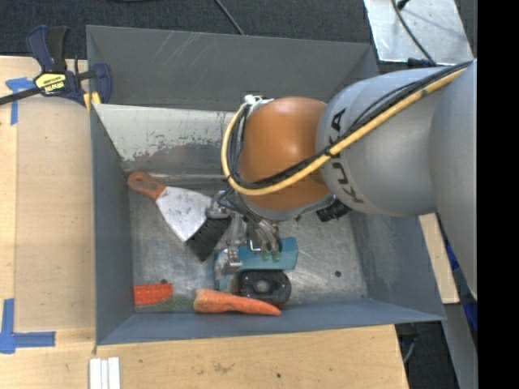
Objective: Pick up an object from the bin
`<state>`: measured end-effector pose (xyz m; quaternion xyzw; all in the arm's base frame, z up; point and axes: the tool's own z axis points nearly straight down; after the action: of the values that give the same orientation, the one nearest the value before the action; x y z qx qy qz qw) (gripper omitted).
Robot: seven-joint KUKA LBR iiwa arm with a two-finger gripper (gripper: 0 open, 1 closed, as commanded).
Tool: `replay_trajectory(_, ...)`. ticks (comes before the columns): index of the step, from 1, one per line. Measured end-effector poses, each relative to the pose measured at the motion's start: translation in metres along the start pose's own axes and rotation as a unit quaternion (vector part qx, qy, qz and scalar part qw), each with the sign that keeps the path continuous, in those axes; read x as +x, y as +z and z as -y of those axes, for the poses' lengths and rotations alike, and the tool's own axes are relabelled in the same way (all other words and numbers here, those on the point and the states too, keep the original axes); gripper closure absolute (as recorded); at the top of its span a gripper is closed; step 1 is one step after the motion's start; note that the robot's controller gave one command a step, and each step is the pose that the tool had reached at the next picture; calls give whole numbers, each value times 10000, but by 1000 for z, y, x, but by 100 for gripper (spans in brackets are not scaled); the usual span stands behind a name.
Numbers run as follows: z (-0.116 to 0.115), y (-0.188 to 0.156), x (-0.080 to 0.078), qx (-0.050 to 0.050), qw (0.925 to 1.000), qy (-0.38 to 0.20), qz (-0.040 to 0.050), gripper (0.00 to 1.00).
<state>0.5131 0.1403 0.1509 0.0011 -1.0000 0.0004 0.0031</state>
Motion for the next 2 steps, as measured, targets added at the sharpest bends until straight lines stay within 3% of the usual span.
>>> replay_trajectory(1,0,-4,-2,-9,10000,13,39,0)
replay_trajectory(2,63,60,-3,-93,9998,29,149,0)
